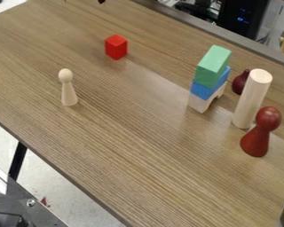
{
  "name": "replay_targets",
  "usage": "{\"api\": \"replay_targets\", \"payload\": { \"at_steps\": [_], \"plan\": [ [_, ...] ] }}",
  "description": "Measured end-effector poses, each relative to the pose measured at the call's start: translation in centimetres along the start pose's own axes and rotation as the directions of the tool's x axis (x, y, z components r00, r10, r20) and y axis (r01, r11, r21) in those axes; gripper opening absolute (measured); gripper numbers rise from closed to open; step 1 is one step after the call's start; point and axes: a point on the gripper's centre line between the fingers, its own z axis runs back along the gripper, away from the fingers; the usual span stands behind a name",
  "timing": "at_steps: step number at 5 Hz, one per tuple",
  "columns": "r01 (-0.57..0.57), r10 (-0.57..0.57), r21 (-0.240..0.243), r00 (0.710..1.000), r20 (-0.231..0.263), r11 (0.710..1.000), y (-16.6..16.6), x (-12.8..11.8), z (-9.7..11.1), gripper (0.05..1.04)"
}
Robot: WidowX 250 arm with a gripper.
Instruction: Move the object on top of the green block
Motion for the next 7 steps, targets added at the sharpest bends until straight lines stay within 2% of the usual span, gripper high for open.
{"api": "replay_targets", "payload": {
  "at_steps": [1, 2, 4, 6, 7],
  "plan": [
    [-0.008, 0.007, -0.006, 0.999, -0.052, 1.000, -0.1, -0.8, -1.8, 1.000],
    [-0.033, 0.029, -0.054, 0.996, -0.083, 0.998, -0.8, -2.8, -2.0, 1.000],
    [-0.025, 0.021, -0.072, 0.998, -0.066, 0.997, -1.0, -5.9, -0.9, 1.000],
    [0.035, -0.034, 0.017, 0.997, -0.065, 0.999, -0.7, -10.3, -2.0, 1.000],
    [0.054, -0.053, 0.016, 0.996, -0.066, 0.998, -1.2, -11.8, -2.4, 1.000]
  ]
}}
